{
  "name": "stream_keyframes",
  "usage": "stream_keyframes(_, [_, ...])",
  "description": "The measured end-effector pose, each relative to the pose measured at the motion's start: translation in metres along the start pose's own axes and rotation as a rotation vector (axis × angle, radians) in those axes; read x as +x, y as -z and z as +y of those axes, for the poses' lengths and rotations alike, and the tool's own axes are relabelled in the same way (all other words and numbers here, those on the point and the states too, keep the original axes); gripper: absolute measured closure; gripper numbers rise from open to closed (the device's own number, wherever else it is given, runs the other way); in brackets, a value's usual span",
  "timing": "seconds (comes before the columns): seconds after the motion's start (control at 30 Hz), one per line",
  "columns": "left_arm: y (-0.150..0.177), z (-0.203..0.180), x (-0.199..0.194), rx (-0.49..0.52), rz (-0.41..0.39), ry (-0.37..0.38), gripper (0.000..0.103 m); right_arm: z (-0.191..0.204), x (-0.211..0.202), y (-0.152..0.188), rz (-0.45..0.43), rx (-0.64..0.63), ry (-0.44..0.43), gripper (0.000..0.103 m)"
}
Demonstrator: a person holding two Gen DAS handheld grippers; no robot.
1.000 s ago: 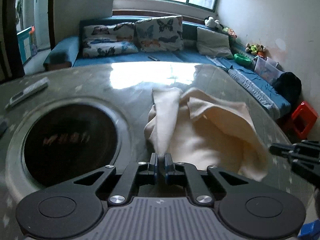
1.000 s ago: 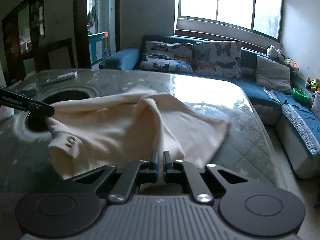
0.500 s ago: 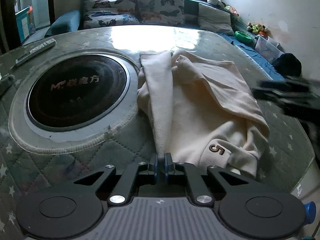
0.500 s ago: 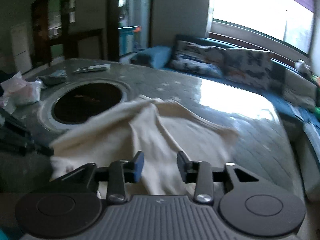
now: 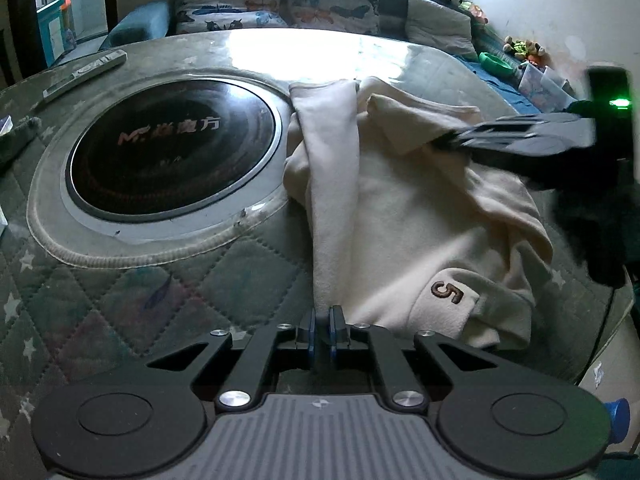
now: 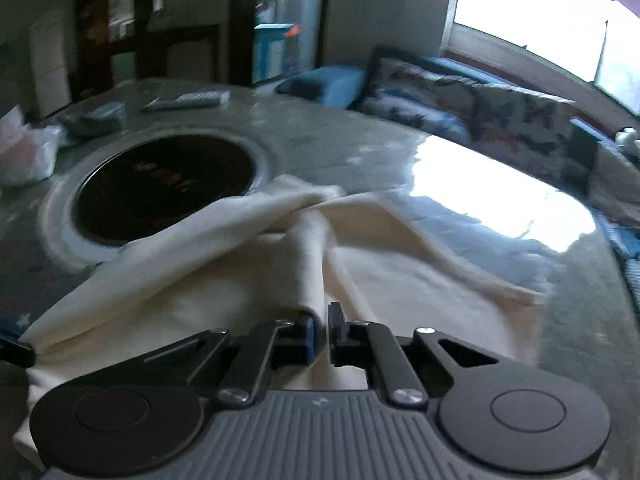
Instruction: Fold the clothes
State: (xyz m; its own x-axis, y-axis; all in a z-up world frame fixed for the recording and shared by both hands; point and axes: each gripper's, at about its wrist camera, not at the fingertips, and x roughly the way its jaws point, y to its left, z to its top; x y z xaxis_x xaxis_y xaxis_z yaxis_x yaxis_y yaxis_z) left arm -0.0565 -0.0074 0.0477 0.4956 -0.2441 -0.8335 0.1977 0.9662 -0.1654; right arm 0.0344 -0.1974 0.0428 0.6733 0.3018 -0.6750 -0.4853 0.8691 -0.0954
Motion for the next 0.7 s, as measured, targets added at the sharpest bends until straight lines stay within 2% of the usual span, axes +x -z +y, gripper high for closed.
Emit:
stream_keyframes(0.17, [0.002, -0.004, 0.004, 0.028, 0.002, -0.008, 0.095, -0.046, -0.058, 0.013, -0.086, 0.047, 0.162, 0.1])
stream_keyframes(0.3, [0.003, -0.004, 0.005, 0.04, 0.002, -0.013, 0.095, -0.091, -0.099, 0.031, -0.102, 0.105, 0.3, 0.1])
stream_keyframes(0.43, [0.004, -0.005, 0.005, 0.053, 0.002, -0.019, 0.095, -0.128, -0.13, 0.062, -0.068, 0.179, 0.425, 0.1])
stream_keyframes(0.53, [0.004, -0.006, 0.004, 0.063, 0.005, -0.026, 0.094, -0.148, -0.136, 0.093, 0.009, 0.231, 0.5, 0.1])
stream_keyframes(0.63, [0.004, -0.008, 0.001, 0.076, 0.009, -0.035, 0.089, -0.163, -0.137, 0.12, 0.083, 0.292, 0.533, 0.097])
stream_keyframes(0.7, [0.004, -0.009, -0.003, 0.089, 0.004, -0.043, 0.088, -0.166, -0.139, 0.13, 0.103, 0.319, 0.517, 0.096])
